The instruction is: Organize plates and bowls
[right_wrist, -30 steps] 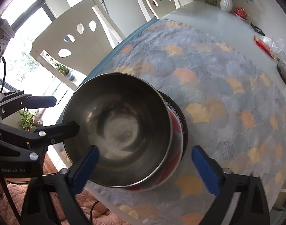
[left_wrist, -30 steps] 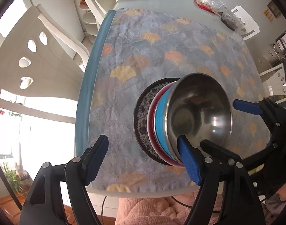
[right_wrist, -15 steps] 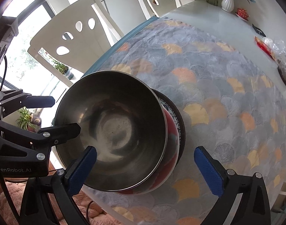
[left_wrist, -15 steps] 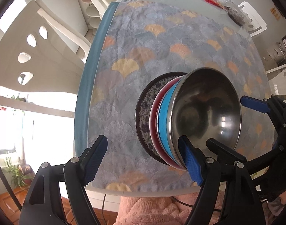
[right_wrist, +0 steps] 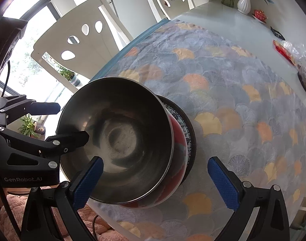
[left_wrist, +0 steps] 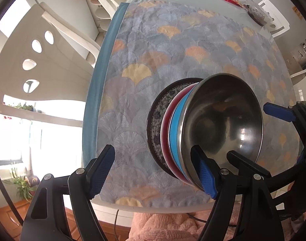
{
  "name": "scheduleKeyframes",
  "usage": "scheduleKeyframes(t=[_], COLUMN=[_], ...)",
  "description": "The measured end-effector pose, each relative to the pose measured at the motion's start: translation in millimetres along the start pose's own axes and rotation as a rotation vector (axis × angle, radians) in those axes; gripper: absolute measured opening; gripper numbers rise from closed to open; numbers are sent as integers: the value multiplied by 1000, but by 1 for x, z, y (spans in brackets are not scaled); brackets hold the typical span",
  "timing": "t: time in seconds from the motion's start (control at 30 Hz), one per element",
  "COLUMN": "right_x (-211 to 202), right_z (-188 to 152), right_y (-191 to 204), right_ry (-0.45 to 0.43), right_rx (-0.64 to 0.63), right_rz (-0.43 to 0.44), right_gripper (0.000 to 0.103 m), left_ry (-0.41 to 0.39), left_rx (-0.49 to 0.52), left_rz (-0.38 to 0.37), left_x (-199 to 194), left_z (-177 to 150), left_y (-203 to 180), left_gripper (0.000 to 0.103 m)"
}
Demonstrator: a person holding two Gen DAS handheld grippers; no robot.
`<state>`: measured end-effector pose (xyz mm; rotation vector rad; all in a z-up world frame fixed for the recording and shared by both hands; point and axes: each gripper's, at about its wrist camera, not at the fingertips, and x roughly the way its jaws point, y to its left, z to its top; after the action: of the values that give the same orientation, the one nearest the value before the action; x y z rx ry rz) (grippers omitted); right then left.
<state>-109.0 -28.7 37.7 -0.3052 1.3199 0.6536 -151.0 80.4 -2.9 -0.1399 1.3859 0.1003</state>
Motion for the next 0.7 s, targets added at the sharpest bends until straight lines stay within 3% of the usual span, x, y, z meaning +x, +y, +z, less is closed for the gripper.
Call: scheduleKeyframes(t=[0.7], right_x=[-1], right_z=[0], right_y=[-6], right_ry=[-8], right_rx=[27], right_rz=[30], right_gripper=[103], left_ry=[-32], left_rx=[23], left_rz=[29], left_x=[0], left_z=[6], left_y=[-8], left_gripper=[76])
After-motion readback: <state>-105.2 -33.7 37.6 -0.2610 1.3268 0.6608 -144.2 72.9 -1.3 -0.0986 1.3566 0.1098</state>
